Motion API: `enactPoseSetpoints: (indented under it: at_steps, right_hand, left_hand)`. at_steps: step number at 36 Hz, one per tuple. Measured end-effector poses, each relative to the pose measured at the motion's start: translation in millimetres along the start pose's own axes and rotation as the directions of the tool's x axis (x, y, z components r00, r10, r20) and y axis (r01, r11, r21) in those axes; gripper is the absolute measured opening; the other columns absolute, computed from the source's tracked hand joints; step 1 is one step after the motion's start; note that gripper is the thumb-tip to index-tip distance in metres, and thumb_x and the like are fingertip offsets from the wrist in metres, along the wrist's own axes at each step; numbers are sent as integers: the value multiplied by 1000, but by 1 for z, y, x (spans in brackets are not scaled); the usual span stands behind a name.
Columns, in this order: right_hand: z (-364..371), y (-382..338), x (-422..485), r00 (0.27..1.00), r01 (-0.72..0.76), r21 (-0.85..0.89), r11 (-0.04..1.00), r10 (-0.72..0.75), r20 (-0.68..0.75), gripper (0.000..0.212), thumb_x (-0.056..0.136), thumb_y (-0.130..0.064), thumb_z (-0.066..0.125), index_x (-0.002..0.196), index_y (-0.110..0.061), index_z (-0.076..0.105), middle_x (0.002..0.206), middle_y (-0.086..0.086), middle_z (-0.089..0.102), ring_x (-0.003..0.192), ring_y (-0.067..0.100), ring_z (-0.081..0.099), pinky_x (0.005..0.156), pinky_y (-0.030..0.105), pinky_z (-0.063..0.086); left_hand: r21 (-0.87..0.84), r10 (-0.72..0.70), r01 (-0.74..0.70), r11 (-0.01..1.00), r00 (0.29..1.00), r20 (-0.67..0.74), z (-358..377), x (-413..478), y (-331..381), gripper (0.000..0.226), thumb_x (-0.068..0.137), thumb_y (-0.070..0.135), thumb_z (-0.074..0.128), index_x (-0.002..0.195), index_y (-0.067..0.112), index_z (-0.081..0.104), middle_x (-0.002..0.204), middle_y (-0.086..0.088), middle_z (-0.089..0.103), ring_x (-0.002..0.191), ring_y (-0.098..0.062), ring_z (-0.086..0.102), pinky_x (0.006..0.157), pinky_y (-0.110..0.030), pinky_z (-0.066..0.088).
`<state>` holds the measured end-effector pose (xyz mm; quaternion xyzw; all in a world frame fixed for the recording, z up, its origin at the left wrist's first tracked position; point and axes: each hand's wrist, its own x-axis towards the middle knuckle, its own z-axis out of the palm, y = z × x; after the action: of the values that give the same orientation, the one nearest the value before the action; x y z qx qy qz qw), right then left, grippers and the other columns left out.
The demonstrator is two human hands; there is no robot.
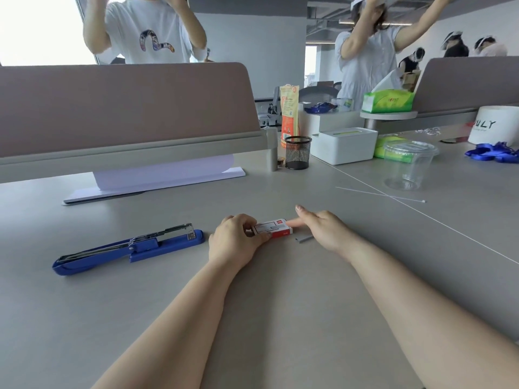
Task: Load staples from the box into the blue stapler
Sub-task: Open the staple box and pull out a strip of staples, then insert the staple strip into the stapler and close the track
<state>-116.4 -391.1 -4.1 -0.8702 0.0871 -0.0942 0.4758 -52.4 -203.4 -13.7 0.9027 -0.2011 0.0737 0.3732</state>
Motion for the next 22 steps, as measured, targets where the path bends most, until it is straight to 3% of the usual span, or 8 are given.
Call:
enactPoseSetpoints:
  at_steps: [2,6,9,14,22]
  right_hand:
    - [-1,-2,-1,1000,-11,44,999,10,19,62,75,-70,32,97,-30,74,108,7,72,106,18,63,106,37,41]
    - [-7,-7,-4,995,-9,139,990,-4,95,45,93,-44,41,108,-12,69,115,4,70,111,8,61,107,27,35]
    - [-16,-4,-8,998,18,81,997,-22,51,26,85,-37,61,105,-23,68,106,-7,70,107,5,59,91,20,37]
    - [-27,7,-11,991,58,-136,989,-41,126,28,72,-23,77,99,-20,71,113,-5,62,109,7,55,96,19,32]
    - [-23,8,-14,993,118,-179,977,-113,35,5,76,-20,73,79,-23,70,106,1,69,104,19,61,101,36,44]
  left_hand:
    - [3,4,-4,1000,1000,1,0,0,0,37,69,47,72,98,26,64,104,-1,64,94,-20,61,87,-42,50]
    - [21,14,-14,1000,1000,5,0,1,1,37,69,49,71,98,28,63,103,1,63,94,-19,61,87,-42,50]
    - [47,29,-30,998,999,25,0,0,1,41,69,53,69,102,29,62,104,3,60,96,-18,61,88,-43,49]
    - [23,23,-24,999,999,30,-3,-4,2,60,67,55,69,119,29,54,118,0,55,106,-21,58,93,-44,48]
    - [-96,34,-38,995,998,-46,-14,-16,5,43,80,38,65,119,24,55,121,0,55,111,-18,53,97,-35,44]
